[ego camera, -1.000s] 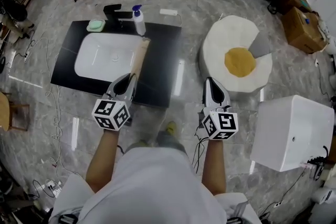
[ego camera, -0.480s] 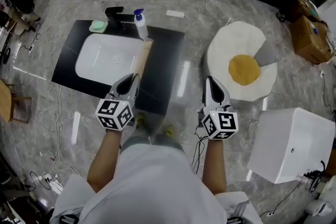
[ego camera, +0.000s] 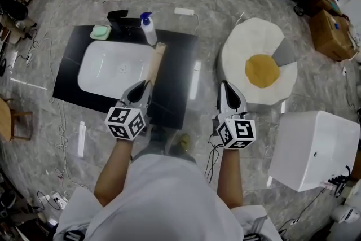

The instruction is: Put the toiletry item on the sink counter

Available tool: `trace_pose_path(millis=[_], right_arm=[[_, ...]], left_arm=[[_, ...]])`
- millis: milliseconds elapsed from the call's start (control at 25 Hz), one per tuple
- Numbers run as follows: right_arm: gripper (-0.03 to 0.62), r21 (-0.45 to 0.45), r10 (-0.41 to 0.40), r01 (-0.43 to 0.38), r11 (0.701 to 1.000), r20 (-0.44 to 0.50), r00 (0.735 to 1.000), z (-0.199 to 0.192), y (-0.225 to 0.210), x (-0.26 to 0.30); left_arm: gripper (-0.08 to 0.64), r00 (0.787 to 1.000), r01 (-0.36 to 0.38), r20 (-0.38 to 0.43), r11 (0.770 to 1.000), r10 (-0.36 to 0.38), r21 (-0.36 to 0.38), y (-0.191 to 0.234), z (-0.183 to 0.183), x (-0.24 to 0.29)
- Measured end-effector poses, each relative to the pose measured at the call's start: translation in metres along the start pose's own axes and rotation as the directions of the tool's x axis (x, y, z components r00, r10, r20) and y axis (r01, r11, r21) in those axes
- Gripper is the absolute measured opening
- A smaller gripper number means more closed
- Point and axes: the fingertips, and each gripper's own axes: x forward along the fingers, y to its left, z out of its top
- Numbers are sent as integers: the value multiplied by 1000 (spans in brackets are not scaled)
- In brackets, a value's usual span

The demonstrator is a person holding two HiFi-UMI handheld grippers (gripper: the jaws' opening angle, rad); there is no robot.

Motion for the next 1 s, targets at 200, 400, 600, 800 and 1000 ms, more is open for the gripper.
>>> trace_pose_path(millis=[200, 400, 600, 800, 1000], right_arm=[[5, -10, -4, 4, 1000, -8, 1000, -3, 4, 16], [5, -20, -8, 7, 1000, -26, 1000, -7, 6, 25], [5, -25, -7, 5, 1000, -44, 999, -13, 6, 31], [5, -25, -5, 3, 1000, -56, 998, -21, 4, 34], [5, -13, -14, 14, 1000, -64, 998, -31, -1, 36]], left_arm=[[31, 999, 5, -34, 1000, -5, -19, 15, -13, 22], [31, 998, 3, -64, 999, -6, -42, 25, -28, 41], [31, 996, -14, -91, 999, 10, -50, 35, -44, 58], [31, 992, -39, -122, 997, 31, -67, 45, -63, 72], [31, 986, -67, -156, 995, 54, -79, 57, -86, 86]])
